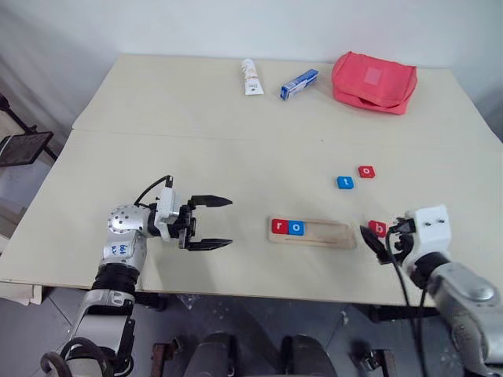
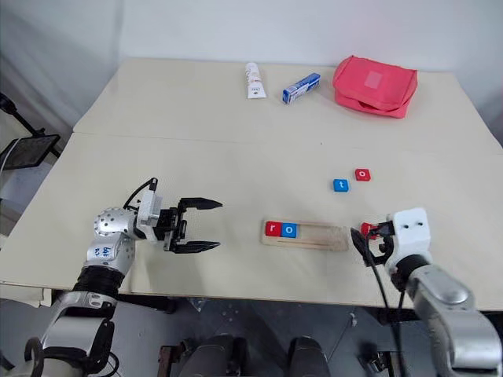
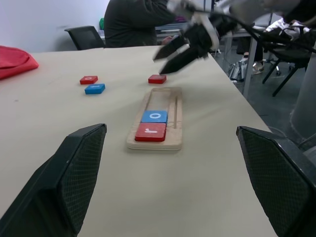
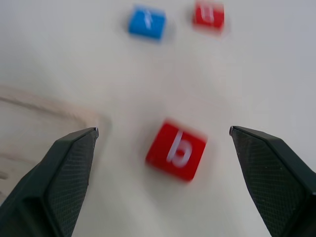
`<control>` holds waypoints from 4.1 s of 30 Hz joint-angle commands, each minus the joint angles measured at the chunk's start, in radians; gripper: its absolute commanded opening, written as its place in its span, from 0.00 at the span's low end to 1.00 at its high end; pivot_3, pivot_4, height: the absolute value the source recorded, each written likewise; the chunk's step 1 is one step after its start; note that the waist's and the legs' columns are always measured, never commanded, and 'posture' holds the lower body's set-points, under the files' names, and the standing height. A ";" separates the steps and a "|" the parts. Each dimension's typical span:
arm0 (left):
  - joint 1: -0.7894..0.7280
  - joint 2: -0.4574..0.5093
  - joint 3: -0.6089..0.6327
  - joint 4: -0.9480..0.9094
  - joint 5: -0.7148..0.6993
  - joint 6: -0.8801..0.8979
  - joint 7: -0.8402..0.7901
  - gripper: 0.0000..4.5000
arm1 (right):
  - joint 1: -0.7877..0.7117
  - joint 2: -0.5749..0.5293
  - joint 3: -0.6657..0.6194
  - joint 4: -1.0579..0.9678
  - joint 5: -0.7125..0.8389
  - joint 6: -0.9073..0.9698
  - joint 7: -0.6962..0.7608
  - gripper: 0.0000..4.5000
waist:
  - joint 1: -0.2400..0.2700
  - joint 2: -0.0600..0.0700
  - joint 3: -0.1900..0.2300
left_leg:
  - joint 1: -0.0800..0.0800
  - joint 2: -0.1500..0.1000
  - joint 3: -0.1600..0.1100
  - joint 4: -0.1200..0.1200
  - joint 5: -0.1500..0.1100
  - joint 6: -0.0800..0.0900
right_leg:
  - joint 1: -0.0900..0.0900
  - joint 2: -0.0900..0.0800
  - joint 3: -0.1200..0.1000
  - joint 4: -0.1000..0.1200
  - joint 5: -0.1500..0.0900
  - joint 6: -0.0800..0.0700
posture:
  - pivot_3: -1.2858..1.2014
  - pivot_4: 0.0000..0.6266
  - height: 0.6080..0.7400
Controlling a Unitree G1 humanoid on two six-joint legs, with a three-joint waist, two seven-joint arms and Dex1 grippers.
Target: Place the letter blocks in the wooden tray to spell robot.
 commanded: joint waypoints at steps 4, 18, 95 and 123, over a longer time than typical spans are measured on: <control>-0.005 -0.007 -0.022 -0.017 -0.014 -0.030 -0.087 1.00 | -0.029 -0.312 0.050 0.179 -0.030 -0.155 0.354 0.99 | 0.001 -0.001 0.000 | 0.000 -0.001 0.001 0.001 0.000 0.001 | 0.001 -0.001 0.000 -0.001 0.000 0.000 | 0.52 0.24 1.00; 0.037 -0.013 -0.032 -0.075 -0.021 -0.036 -0.058 1.00 | -0.395 -0.475 0.353 0.757 -0.222 -0.532 0.781 0.99 | 0.001 -0.001 0.001 | 0.000 -0.001 0.001 0.001 0.000 0.001 | 0.001 -0.003 -0.004 -0.002 0.000 0.000 | 0.52 0.24 1.00; 0.102 -0.036 -0.015 -0.115 -0.002 -0.074 0.023 1.00 | -0.776 -0.287 0.709 0.391 -0.311 -0.058 0.866 0.99 | -0.002 -0.001 0.001 | -0.002 -0.002 -0.001 0.002 0.000 0.001 | 0.000 -0.006 -0.012 -0.001 0.000 0.000 | 0.52 0.24 1.00; 0.086 -0.047 -0.016 -0.103 0.000 -0.074 0.007 1.00 | -0.651 -0.319 0.598 0.431 -0.264 -0.137 0.808 0.01 | -0.001 -0.001 0.001 | -0.002 -0.002 -0.001 0.002 0.000 0.001 | 0.000 -0.007 -0.012 -0.001 0.000 0.001 | 0.52 0.24 1.00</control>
